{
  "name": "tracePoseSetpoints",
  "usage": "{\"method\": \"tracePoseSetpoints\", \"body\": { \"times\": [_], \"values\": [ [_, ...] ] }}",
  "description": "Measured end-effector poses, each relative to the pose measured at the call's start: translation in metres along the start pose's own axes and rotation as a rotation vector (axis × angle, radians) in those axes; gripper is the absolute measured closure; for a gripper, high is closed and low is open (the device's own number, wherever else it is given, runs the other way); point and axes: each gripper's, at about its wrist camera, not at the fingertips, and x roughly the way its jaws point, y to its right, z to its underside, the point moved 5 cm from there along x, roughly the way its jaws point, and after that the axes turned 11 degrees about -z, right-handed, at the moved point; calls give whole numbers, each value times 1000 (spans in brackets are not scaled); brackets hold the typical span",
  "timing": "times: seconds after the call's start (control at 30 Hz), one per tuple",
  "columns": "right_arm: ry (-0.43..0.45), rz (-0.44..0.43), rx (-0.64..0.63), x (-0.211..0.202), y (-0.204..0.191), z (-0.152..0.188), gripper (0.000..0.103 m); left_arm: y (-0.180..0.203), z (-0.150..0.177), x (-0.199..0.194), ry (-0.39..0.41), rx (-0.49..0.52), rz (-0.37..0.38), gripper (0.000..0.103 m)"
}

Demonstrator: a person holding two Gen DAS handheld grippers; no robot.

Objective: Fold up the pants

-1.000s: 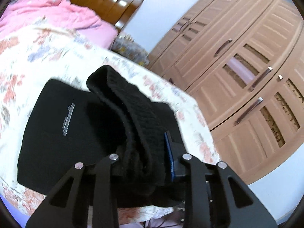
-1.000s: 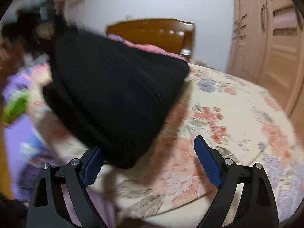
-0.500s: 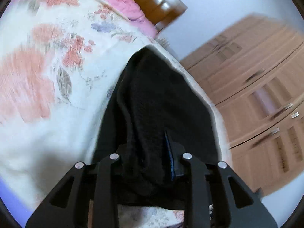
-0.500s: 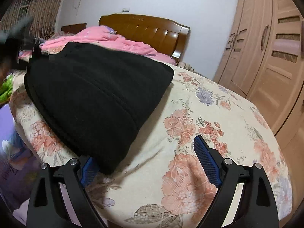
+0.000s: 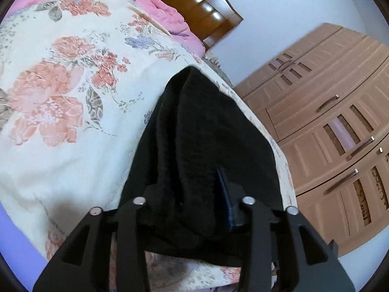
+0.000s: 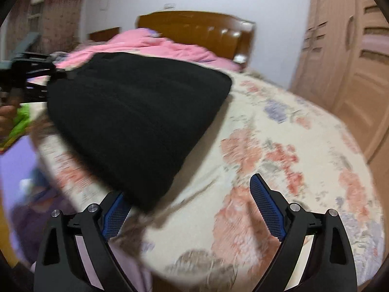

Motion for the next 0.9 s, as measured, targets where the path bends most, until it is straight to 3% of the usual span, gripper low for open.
{"method": "tracePoseSetpoints", "body": {
  "times": [0.03,0.07,0.1,0.13,0.17,0.2,0.27,0.33,0.4,0.47,0.57,0.67,0.9],
  "values": [
    [29,-71,3,-13,2,0,14,2,-1,-8,26,8,-63,38],
    [61,-117,18,-24,6,-1,14,4,-3,-18,68,34,-184,24],
    [87,-155,41,-33,11,-4,14,8,-6,-36,158,75,-361,11],
    [112,-193,71,-40,19,-11,14,16,-8,-53,260,117,-479,11],
    [127,-213,94,-41,26,-19,14,30,-11,-68,337,164,-526,11],
    [145,-215,114,-39,33,-32,14,51,-14,-77,370,217,-492,10],
    [156,-229,107,-27,33,-54,14,90,-17,-70,348,314,-402,5],
    [142,-253,84,-6,23,-76,14,134,-13,-37,275,476,-343,2],
    [111,-299,47,14,1,-89,14,150,-6,5,169,578,-345,2],
    [51,-315,-7,33,-20,-87,14,143,1,35,106,600,-394,2],
    [-77,-283,-86,61,-32,-61,13,96,11,69,45,566,-514,1],
    [-61,-338,-41,60,-23,-56,13,72,20,64,90,559,-448,1],
    [-132,-333,-70,52,-29,-61,12,71,20,64,102,530,-448,1]
  ]
}}
